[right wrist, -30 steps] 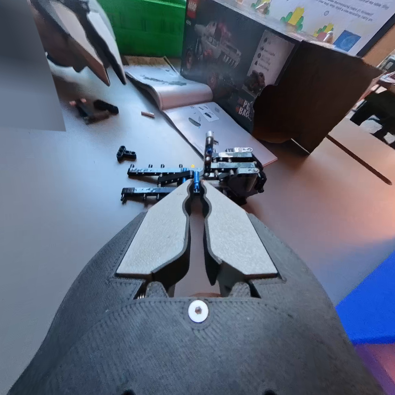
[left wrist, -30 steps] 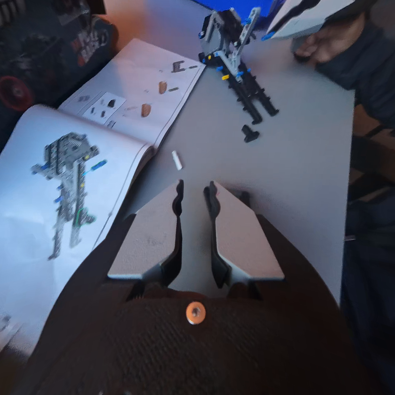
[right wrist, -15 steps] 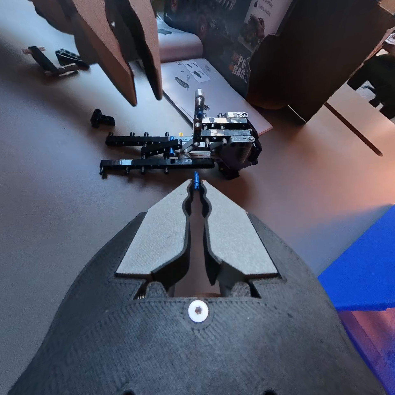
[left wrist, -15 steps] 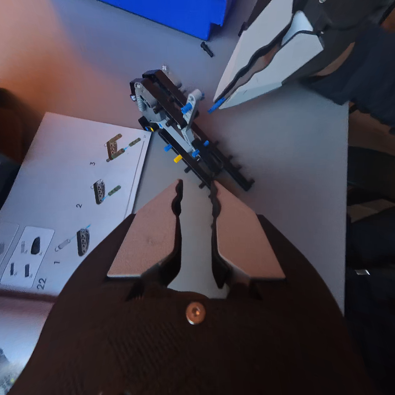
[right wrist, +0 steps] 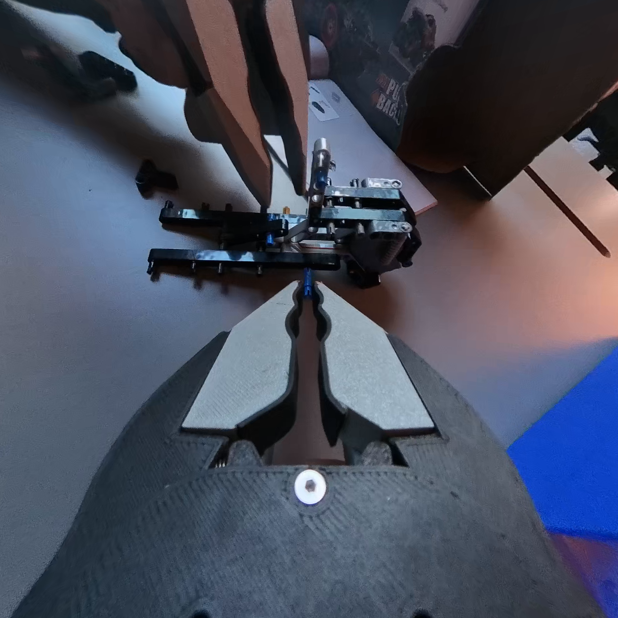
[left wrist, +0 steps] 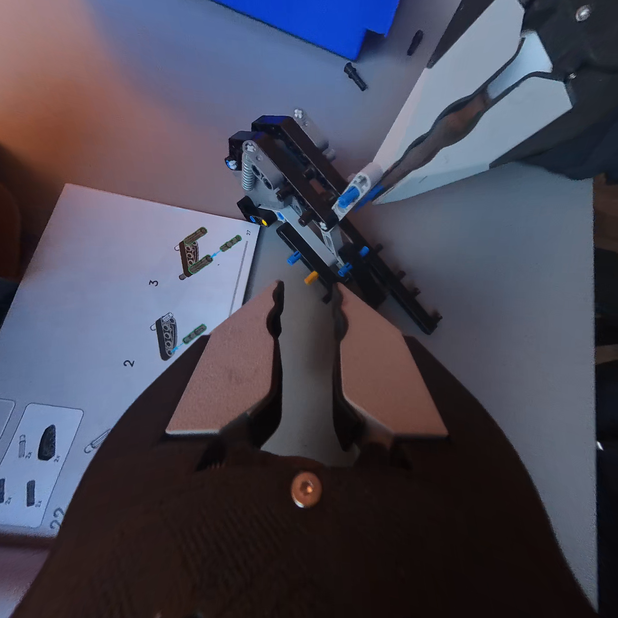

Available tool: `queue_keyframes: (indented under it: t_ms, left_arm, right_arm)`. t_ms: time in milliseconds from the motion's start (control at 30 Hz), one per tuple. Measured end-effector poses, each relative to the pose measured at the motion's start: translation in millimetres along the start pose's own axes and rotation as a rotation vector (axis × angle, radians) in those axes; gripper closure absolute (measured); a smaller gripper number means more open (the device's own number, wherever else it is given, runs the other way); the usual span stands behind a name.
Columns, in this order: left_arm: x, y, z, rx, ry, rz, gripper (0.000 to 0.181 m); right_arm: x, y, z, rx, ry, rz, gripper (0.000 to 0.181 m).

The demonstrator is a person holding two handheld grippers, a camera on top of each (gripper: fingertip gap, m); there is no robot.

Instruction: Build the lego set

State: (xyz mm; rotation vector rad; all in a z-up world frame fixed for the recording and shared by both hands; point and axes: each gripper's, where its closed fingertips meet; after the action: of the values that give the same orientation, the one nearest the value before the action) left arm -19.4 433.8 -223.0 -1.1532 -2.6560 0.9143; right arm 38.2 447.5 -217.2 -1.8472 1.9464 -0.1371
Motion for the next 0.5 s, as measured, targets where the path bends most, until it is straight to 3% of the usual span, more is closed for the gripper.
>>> queue_keyframes:
  t_ms: [100, 200, 300, 500]
  left_arm:
    - [2, -6, 2, 0.004, 0.015, -0.026, 0.155]
    - [5, -36, 9, 0.007, 0.060, -0.091, 0.153]
    - [23, -86, 14, -0.035, 0.073, -0.208, 0.152]
    - [46, -200, -5, -0.294, 0.018, -0.393, 0.151]
  right_arm:
    - [0, 3, -1, -0.005, -0.031, -0.013, 0.180]
    - [1, 3, -5, -0.036, -0.044, -0.036, 0.180]
    - [3, 0, -10, -0.078, -0.062, -0.066, 0.180]
    - [9, -3, -22, -0.169, -0.095, -0.123, 0.179]
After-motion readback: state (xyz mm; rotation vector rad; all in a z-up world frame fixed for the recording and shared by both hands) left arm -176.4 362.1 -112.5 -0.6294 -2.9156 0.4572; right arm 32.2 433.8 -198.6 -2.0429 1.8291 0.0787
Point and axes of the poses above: each gripper's, where its closed fingertips meet, y out along the fingers, z out of its underside, x = y × z across the jaws, and after that the axes turned 10 degrees about -x, right-handed
